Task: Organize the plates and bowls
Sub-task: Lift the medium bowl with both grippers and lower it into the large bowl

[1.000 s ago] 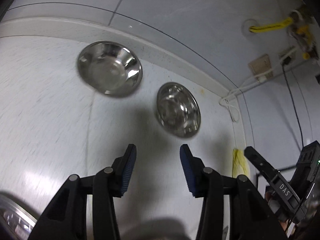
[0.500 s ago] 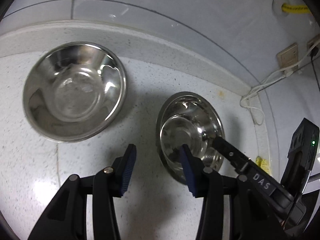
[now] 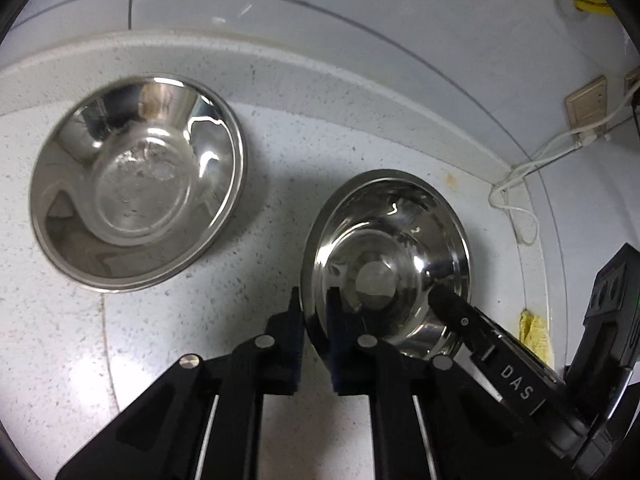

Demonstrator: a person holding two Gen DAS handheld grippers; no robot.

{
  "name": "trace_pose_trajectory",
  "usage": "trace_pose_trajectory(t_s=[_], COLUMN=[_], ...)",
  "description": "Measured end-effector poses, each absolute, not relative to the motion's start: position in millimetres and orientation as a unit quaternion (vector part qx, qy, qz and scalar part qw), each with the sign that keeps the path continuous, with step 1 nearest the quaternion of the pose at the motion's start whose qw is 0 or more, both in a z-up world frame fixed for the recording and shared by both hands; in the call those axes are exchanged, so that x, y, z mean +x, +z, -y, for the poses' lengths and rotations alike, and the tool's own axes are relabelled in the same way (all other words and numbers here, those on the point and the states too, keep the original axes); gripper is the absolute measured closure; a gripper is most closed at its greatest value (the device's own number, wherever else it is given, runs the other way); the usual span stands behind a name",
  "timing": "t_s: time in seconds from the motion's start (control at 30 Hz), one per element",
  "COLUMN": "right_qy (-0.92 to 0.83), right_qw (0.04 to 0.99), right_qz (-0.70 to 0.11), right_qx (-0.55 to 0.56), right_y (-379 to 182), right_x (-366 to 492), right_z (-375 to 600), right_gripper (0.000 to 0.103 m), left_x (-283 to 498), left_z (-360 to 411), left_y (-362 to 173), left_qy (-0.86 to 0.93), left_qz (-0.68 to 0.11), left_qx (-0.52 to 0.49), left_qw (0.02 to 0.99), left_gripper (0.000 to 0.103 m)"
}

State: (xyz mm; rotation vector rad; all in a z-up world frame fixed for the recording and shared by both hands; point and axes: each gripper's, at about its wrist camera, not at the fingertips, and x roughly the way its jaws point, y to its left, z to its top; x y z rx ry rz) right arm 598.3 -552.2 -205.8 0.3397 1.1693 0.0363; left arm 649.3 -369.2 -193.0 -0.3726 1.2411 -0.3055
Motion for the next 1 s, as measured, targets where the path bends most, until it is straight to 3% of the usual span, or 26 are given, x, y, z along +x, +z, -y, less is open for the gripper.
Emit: trace_pose_trajectory(t_s=[0.23,0.77,1.0], right_qy=[0.022,0.036,0.044], right_qw=[0.841,0.897,0.909], right_qz=[-0.516,-0.415,-0.395], right_qx=[0.164,0.147,0.128], right_y=[-155.1,17.9,63.1], right_x=[579.2,480.8,409.1], right_z=[552.2,530.2,518.5], right_gripper=[0.094,0.094,0.095], left_x=[624.0,502.6,425.7], left_z=[361.0,316.8,295.6], left_y=[-132.6,40.3,72.3], left_qy=[-0.143,-0.165,-0.186], left_qz=[-0.536,-0.447,-0.437], left_qx=[-0.18,-0.194,-0.209], left_qw=[0.812,0.858,0.855], left_gripper=[0.094,0.094,0.093])
